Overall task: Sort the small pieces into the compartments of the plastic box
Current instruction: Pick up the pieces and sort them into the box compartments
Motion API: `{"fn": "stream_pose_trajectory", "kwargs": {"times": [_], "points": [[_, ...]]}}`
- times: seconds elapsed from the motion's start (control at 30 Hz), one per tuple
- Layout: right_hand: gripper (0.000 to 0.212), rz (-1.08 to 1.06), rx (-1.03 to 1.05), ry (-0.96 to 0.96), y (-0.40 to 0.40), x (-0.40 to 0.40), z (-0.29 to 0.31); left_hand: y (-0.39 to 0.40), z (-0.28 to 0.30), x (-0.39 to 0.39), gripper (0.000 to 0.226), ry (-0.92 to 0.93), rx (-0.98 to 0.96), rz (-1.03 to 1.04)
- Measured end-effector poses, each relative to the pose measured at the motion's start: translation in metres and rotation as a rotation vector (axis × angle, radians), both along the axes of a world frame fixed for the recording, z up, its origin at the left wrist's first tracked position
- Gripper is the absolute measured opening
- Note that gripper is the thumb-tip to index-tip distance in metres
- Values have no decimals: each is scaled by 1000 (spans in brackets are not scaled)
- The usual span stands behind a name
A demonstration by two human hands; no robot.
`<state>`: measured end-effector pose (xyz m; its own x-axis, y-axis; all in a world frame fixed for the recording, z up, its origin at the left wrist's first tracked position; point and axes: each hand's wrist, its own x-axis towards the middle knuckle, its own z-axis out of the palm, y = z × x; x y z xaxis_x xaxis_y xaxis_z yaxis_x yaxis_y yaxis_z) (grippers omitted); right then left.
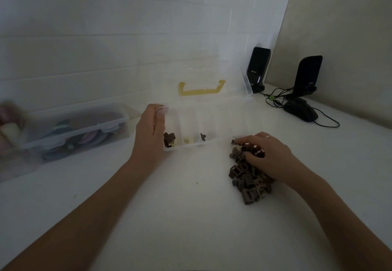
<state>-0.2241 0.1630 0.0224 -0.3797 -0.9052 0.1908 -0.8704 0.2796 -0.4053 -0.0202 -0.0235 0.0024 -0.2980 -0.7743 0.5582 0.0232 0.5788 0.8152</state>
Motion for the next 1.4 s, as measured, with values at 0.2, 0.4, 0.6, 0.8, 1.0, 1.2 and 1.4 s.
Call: {"fn": "stream_pose_trajectory", "kwargs": {"times": [0.2, 0.4, 0.6, 0.8, 1.0, 1.2, 1.4], "points": [[32, 55, 60, 238, -10, -8, 5, -14, -5, 2, 18, -1, 18, -7], [24, 103, -4, 240, -11, -4, -2, -9, -4, -1, 17, 49, 30, -40], [6, 119, -100, 148, -6, -3, 0, -7, -4, -2, 17, 80, 69, -57], [33, 43, -33, 207, -5, -6, -3, -5, -2, -2, 16, 81, 55, -48], [23, 34, -48, 214, -8, 2, -4, -4, 0, -2, 18, 74, 51, -40], [11, 54, -111, 237, -7, 6, -2, -4, -1, -2, 16, 73, 36, -41], [16, 102, -197, 117, -5, 6, 0, -4, -1, -2, 17, 67, 18, -34]]}}
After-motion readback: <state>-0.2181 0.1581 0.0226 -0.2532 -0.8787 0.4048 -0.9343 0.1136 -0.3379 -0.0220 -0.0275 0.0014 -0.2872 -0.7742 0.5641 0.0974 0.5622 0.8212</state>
